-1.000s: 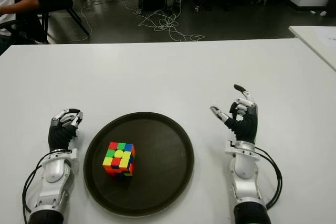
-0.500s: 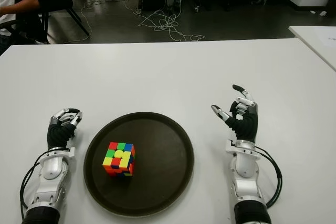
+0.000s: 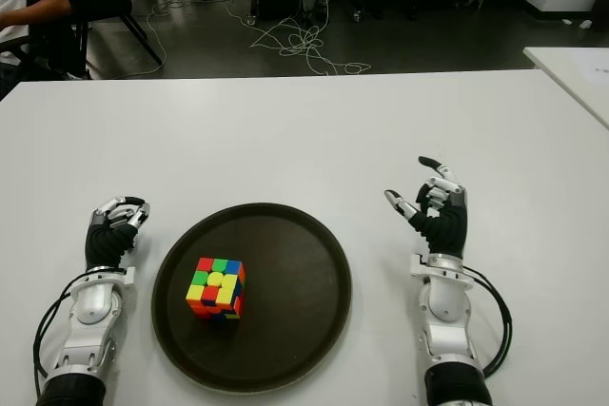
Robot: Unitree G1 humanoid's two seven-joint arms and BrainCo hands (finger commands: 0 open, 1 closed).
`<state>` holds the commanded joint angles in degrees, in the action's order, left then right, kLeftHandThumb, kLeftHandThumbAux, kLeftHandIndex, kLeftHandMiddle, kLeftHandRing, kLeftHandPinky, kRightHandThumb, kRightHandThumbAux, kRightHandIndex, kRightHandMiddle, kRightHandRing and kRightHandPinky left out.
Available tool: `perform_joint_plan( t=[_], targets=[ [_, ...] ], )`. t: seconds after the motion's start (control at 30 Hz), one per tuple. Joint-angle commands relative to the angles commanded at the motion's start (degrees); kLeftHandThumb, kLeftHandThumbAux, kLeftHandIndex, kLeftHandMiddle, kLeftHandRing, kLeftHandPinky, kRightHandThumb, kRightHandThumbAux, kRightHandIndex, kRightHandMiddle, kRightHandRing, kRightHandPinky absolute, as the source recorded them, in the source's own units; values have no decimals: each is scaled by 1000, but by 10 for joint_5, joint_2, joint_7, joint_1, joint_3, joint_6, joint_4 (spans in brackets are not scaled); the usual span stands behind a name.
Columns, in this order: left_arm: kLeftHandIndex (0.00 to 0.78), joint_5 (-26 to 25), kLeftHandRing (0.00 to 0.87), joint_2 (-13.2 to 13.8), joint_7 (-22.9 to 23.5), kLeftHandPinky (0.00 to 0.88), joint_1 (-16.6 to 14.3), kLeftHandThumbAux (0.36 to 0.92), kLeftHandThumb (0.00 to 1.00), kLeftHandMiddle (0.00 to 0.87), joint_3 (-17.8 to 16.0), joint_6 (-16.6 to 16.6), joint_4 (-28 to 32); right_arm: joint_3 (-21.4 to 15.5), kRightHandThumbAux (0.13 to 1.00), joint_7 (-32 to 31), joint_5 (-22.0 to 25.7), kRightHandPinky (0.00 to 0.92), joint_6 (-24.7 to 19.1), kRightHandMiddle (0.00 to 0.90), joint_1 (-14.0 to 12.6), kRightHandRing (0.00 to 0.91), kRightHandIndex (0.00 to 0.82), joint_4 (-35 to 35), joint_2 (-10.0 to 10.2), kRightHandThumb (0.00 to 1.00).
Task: Pick up the Rubik's Cube and put it in the plate
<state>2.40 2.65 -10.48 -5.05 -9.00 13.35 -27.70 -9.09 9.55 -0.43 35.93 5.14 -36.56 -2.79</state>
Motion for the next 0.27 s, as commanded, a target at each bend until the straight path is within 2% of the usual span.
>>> perform_joint_plan(
  t=[0.13,0.27],
  targets=[
    [445,1,831,2,2,822,1,698,719,823,2,-1,2,-1,895,-3,2,856,-20,850,-3,855,779,11,1,85],
    [445,0,827,1,2,819,3,699,719,822,3,-4,6,-3,907,-4,7,845,-38,849,-5,852,761,22,3,100]
  ],
)
